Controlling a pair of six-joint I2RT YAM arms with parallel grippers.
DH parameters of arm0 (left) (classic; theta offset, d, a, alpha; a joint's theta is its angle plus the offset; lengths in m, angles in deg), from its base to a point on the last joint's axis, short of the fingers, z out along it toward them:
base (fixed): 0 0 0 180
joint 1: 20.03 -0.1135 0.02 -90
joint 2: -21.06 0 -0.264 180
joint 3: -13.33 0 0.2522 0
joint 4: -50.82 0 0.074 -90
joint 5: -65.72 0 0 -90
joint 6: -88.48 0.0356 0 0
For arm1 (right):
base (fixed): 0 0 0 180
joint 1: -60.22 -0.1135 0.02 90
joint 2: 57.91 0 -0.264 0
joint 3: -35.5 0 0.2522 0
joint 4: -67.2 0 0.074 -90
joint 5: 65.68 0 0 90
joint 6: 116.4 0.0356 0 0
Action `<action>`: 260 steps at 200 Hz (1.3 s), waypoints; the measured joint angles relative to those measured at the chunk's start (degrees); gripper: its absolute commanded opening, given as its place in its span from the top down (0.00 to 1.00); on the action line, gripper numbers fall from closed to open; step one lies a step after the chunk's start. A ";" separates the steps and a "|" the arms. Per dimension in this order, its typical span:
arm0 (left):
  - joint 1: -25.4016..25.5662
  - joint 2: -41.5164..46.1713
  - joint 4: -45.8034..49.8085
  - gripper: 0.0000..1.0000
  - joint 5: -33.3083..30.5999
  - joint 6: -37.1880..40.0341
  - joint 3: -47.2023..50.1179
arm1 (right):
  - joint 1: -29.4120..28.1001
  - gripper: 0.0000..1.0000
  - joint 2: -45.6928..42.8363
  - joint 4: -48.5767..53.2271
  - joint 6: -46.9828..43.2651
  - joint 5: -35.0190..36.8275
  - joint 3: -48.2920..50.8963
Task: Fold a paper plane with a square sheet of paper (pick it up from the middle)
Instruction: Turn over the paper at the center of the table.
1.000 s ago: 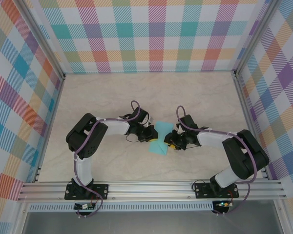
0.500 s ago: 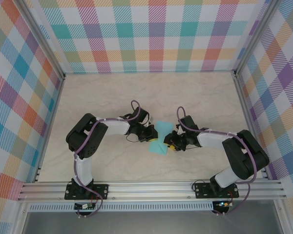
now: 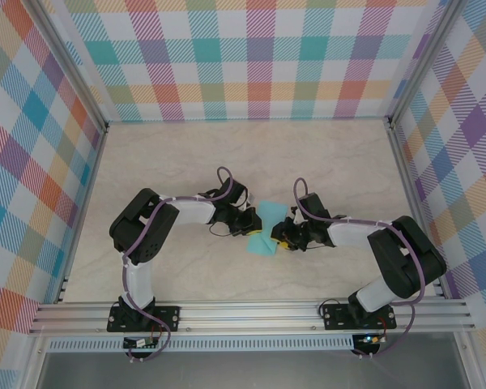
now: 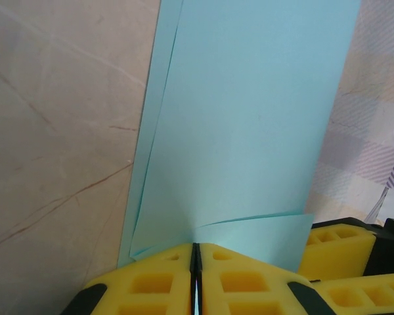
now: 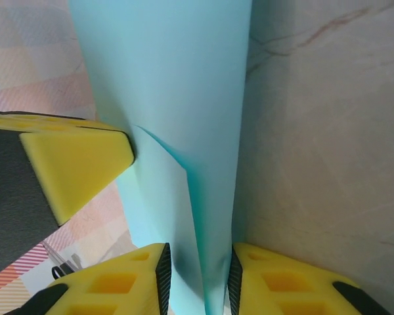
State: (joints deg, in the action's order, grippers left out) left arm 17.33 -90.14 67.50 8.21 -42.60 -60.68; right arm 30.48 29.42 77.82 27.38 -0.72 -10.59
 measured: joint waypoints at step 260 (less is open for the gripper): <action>-1.79 35.08 13.64 0.64 -29.29 -0.74 6.67 | -1.05 1.00 -11.58 37.97 -18.64 14.88 -23.10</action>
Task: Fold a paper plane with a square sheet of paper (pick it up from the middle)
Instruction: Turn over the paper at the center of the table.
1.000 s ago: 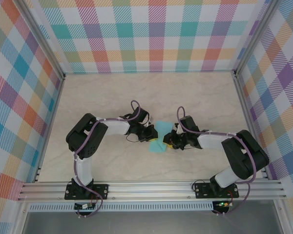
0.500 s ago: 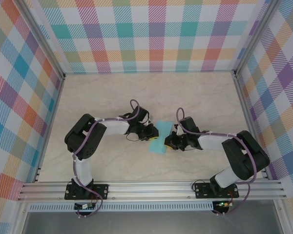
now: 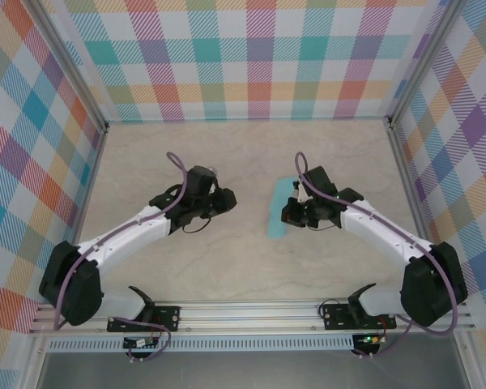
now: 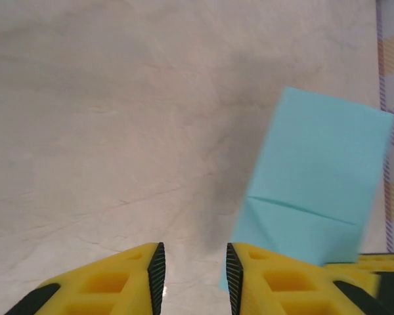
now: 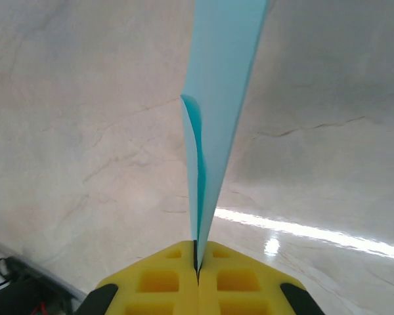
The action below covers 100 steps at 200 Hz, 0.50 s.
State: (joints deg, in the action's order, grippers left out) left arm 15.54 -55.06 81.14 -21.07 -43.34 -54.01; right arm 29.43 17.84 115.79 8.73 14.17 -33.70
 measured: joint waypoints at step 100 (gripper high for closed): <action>-2.36 15.06 8.90 0.59 -19.28 -5.16 8.39 | -12.98 1.00 23.61 41.81 2.21 35.01 -25.94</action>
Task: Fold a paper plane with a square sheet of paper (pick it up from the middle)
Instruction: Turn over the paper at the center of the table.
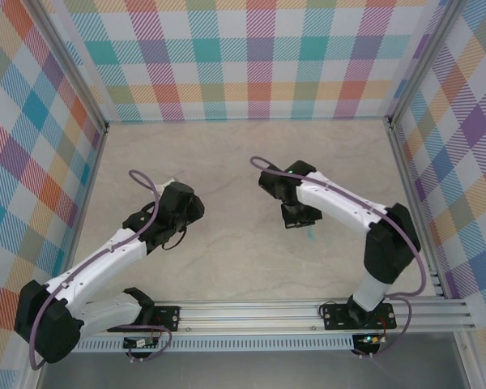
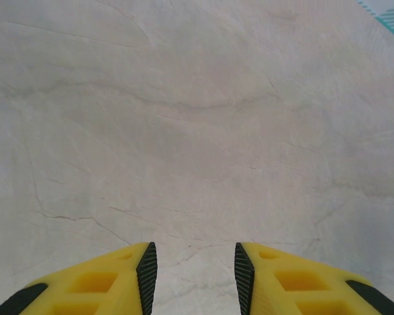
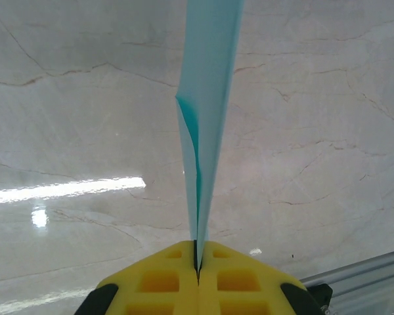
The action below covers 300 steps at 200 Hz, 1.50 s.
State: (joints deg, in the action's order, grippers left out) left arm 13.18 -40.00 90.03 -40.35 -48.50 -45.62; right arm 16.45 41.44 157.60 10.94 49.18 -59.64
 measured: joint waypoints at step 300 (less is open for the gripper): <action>-0.31 -23.52 -12.33 0.62 30.18 3.10 -4.20 | 8.11 0.86 -4.94 -63.23 8.33 -46.64 35.32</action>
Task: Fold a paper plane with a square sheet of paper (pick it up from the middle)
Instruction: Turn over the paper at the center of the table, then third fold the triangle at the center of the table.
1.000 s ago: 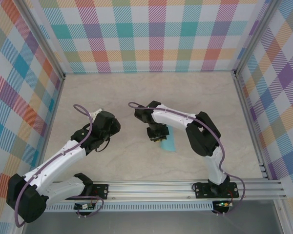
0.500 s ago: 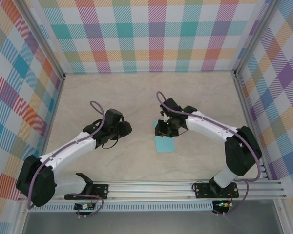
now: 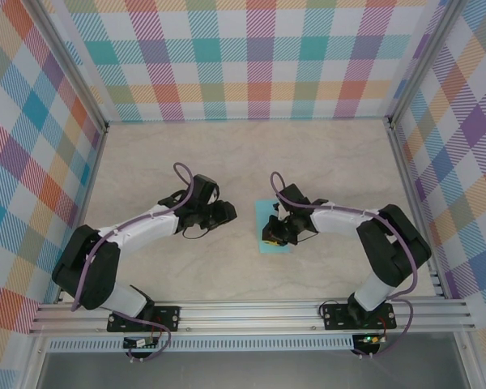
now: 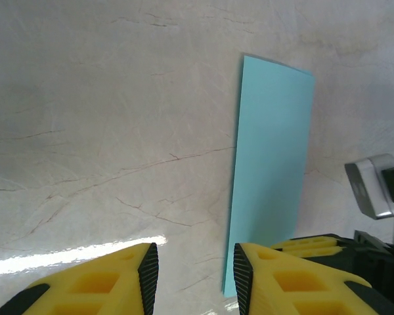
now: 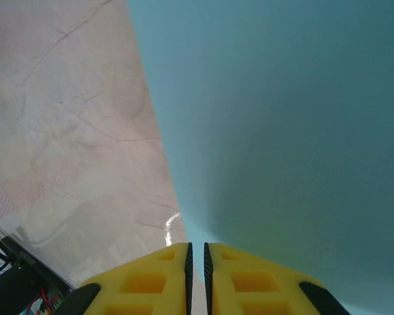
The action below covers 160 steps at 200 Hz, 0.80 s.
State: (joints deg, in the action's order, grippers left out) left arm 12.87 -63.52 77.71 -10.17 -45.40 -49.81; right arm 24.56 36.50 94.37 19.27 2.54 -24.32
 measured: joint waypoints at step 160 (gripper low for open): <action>1.51 -9.70 -2.91 0.76 6.99 0.37 -6.45 | -1.27 0.78 -9.14 -4.92 9.92 7.34 3.52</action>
State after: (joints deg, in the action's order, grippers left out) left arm 14.38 -73.22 74.80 -3.17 -45.03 -56.26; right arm 23.29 27.37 89.45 29.19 9.88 -20.80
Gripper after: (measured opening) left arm 0.266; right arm 0.209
